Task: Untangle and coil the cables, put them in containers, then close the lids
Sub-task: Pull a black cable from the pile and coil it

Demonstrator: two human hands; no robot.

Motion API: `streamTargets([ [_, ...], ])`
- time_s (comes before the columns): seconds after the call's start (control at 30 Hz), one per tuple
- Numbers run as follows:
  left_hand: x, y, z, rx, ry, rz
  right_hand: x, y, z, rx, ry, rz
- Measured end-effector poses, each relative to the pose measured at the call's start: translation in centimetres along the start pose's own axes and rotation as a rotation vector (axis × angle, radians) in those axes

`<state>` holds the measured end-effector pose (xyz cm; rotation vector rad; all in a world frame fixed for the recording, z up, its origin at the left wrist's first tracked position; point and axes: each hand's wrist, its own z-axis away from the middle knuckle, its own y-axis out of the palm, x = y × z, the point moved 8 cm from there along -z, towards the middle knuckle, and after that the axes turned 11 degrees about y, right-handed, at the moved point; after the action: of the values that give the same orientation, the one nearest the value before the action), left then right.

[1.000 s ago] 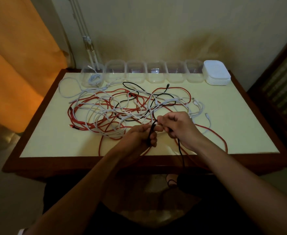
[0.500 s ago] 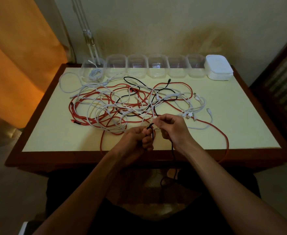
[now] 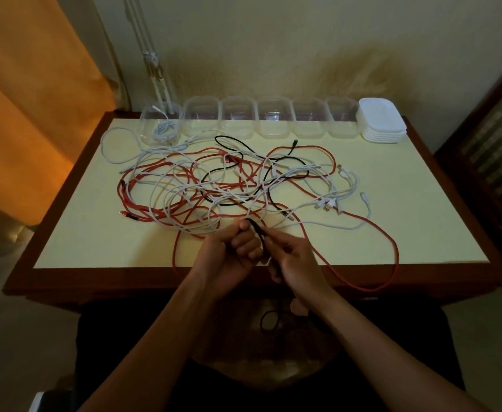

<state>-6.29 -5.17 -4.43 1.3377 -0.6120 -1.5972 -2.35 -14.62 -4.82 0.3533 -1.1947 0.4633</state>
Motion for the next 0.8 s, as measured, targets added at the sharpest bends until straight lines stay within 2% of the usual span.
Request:
streamTargets([
  [0.07,-1.3,-0.7,-0.5,-0.061,0.109,0.029,-0.7,0.8,0.7,0.072,0.005,0.156],
  [0.2,-4.0,-2.3,-1.3,-0.079,0.295,0.000,-1.3,2.1,2.1,0.304,0.102,0.547],
  [0.3,-5.3,-3.7,-1.5,-0.109,0.388,-0.329,0.1,2.7,2.5,0.410,0.056,0.750],
  [0.37,-5.5,-3.6,-1.3,-0.063,0.427,-0.672,2.0,2.8,2.3,0.406,-0.014,0.762],
  [0.43,-4.8,-2.8,-1.2,0.068,0.414,-0.984,4.3,2.5,1.8,0.367,-0.076,0.676],
  [0.5,-3.5,-2.2,-1.1,0.203,0.308,-1.107,5.6,1.3,0.9,0.329,-0.052,0.461],
  [0.6,-2.0,-1.8,-0.6,0.277,0.118,-0.965,5.7,-0.3,-0.7,0.315,0.083,0.131],
  [0.67,-1.1,-1.4,-0.3,0.280,0.067,-0.851,5.6,-0.7,-1.3,0.340,0.140,-0.028],
  [0.73,-0.3,-0.9,0.0,0.257,0.030,-0.643,5.5,-1.1,-2.0,0.316,0.146,-0.107],
  [0.8,0.2,-0.6,0.1,0.241,0.002,-0.447,5.3,-1.6,-2.6,0.233,0.124,-0.075],
])
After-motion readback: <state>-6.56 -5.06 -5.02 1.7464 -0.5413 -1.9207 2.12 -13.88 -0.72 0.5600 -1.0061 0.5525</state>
